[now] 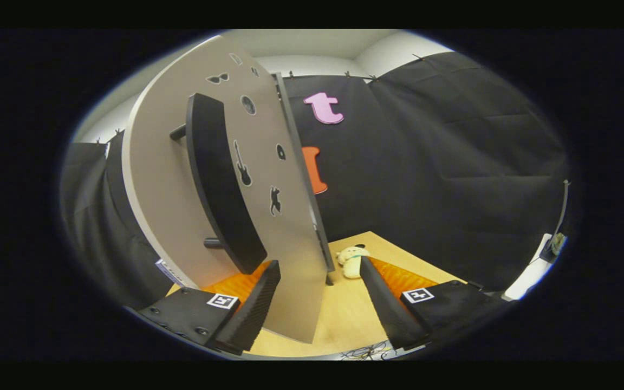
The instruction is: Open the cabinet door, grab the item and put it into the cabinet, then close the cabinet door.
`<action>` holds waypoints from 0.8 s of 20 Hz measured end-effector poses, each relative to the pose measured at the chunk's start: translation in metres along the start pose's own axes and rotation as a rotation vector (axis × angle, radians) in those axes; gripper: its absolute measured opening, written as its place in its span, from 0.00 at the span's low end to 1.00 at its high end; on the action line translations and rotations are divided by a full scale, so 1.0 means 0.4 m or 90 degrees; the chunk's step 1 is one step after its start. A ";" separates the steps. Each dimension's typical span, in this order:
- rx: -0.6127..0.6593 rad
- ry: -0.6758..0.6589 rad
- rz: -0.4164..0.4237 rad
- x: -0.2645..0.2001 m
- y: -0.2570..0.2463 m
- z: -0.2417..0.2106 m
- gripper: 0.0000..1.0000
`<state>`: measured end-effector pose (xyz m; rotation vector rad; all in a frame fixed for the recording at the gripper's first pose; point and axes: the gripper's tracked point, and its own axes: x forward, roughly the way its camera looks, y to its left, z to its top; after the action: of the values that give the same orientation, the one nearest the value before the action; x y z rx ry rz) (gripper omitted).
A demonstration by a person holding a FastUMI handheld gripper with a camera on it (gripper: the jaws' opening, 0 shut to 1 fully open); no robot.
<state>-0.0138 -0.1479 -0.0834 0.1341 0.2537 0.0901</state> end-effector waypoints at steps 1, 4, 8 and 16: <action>0.001 0.005 0.009 0.008 0.020 -0.003 0.95; -0.001 0.013 0.026 0.026 0.073 -0.015 0.95; -0.004 0.034 0.038 0.067 0.138 -0.057 0.96; -0.015 0.070 0.071 0.188 0.306 -0.146 0.96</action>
<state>0.0350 -0.0122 -0.1402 0.1197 0.3543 0.2113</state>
